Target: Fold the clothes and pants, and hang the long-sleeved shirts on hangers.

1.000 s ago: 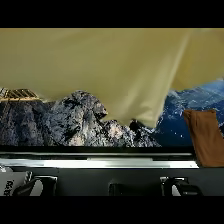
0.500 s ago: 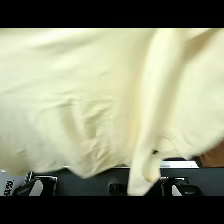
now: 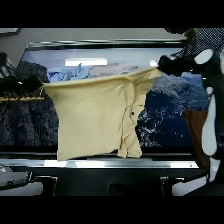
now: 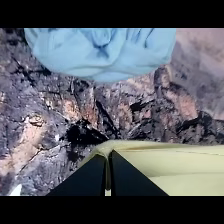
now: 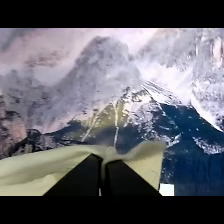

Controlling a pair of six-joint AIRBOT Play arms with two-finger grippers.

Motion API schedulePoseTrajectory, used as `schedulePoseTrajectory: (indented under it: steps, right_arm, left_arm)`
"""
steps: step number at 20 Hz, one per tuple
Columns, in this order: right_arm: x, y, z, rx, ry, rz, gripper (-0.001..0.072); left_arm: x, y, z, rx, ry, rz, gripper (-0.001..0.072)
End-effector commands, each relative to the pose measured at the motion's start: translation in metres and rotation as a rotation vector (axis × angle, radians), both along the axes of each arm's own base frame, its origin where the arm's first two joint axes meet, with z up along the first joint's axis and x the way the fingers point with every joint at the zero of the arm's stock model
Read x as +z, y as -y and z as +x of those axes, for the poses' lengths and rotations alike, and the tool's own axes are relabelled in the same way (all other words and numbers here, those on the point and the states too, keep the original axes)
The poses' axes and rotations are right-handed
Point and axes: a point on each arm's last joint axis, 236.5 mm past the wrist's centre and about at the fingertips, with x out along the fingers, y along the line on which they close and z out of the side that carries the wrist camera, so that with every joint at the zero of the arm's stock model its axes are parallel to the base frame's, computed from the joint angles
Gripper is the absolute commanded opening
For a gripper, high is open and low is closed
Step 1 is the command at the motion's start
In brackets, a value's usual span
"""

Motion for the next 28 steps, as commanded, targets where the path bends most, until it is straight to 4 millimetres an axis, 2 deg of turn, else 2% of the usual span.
schedulePoseTrajectory:
  steps: [1,3,4,5,6,7,8,9,10,11,14,15,17,19,22,24,28]
  right_arm:
    - [-0.106,0.001,0.02,-0.022,-0.138,0.03,0.0027]
    - [-0.128,-0.001,0.017,-0.018,-0.185,0.041,0.0027]
    - [-0.131,-0.001,0.016,-0.017,-0.191,0.041,0.0034]
    - [-0.13,-0.002,0.014,-0.014,-0.197,0.044,0.0092]
    - [-0.125,-0.006,0.009,0.002,-0.212,0.057,0.013]
    - [-0.12,-0.008,-0.001,0.026,-0.237,0.06,0.015]
    - [-0.112,-0.007,-0.015,0.058,-0.272,0.057,0.018]
    - [-0.101,-0.003,-0.031,0.104,-0.298,0.043,0.0313]
    - [-0.088,0.002,-0.05,0.173,-0.316,0.012,0.0444]
    - [-0.074,0.011,-0.067,0.216,-0.333,-0.012,0.0474]
    - [-0.035,0.035,-0.102,0.205,-0.325,0.055,0.0471]
    - [-0.034,0.037,-0.124,0.222,-0.353,0.078,0.0471]
    - [-0.055,0.027,-0.173,0.236,-0.451,0.115,0.0472]
    - [-0.086,0.008,-0.212,0.244,-0.507,0.151,0.0472]
    - [-0.129,-0.034,-0.253,0.266,-0.546,0.251,0.0472]
    - [-0.155,-0.06,-0.273,0.285,-0.57,0.277,0.0472]
    - [-0.19,-0.085,-0.298,0.315,-0.596,0.202,0.0471]
  left_arm:
    - [-0.109,0.029,0.023,-0.052,-0.14,-0.018,0.0013]
    - [-0.125,0.04,0.026,-0.077,-0.167,-0.022,0.0013]
    - [-0.127,0.046,0.026,-0.089,-0.172,-0.022,0.0014]
    - [-0.125,0.05,0.027,-0.098,-0.173,-0.024,0.0024]
    - [-0.121,0.053,0.025,-0.107,-0.183,-0.033,0.0081]
    - [-0.114,0.054,0.022,-0.121,-0.2,-0.046,0.0184]
    - [-0.104,0.056,0.015,-0.15,-0.228,-0.06,0.0349]
    - [-0.092,0.054,0.006,-0.182,-0.257,-0.071,0.0443]
    - [-0.08,0.05,-0.004,-0.203,-0.283,-0.079,0.0443]
    - [-0.066,0.043,-0.016,-0.212,-0.303,-0.088,0.0444]
    - [-0.037,0.014,-0.057,-0.138,-0.342,-0.11,0.0443]
    - [-0.032,0.006,-0.073,-0.108,-0.336,-0.111,0.0443]
    - [-0.038,-0.002,-0.111,-0.042,-0.351,-0.13,0.0443]
    - [-0.056,-0.004,-0.146,0.014,-0.377,-0.149,0.0443]
    - [-0.085,0.002,-0.191,0.06,-0.446,-0.186,0.0443]
    - [-0.097,0.009,-0.209,0.065,-0.482,-0.206,0.0443]
    - [-0.105,0.017,-0.223,0.055,-0.502,-0.215,0.0443]
